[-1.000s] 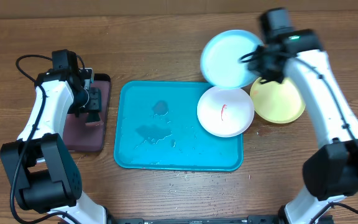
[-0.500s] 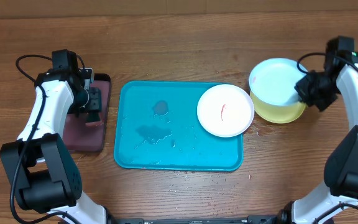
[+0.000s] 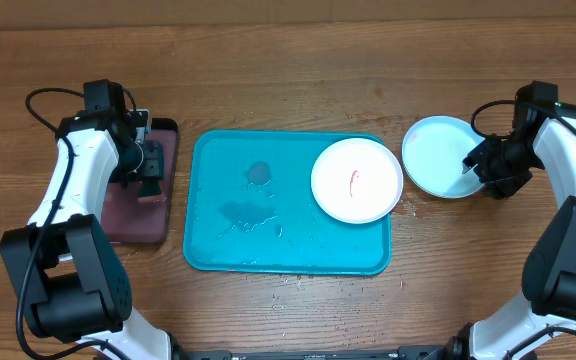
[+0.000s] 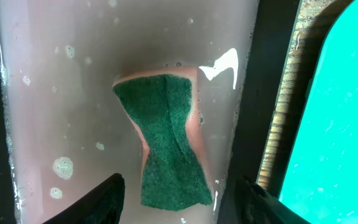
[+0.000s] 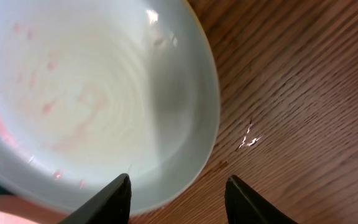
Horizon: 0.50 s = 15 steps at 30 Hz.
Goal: Clean dirty plates on tray and stack at the side
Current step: 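Carry the light blue plate right and stack it on the yellow plate, then release the plate and grip the white plate rim with the right gripper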
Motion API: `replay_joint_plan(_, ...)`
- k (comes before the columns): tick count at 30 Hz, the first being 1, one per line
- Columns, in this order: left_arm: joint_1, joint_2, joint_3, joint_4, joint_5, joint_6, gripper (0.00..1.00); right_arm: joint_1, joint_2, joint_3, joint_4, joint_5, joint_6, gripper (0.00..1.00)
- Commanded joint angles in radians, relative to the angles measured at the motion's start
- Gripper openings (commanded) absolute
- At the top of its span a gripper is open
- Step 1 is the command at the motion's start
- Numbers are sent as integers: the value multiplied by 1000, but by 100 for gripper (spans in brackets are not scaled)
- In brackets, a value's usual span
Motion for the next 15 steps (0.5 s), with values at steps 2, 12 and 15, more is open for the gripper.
replay_joint_plan(2, 4, -10, 7, 2, 14, -10, 58, 7, -29, -2, 28, -182, -189, 51)
replay_joint_plan(12, 4, -10, 7, 2, 11, -10, 58, 152, -29, -15, 17, -310, -462, 51)
replay_joint_plan(15, 4, -10, 7, 2, 11, -10, 58, 214, -26, -24, 27, -228, -447, 50)
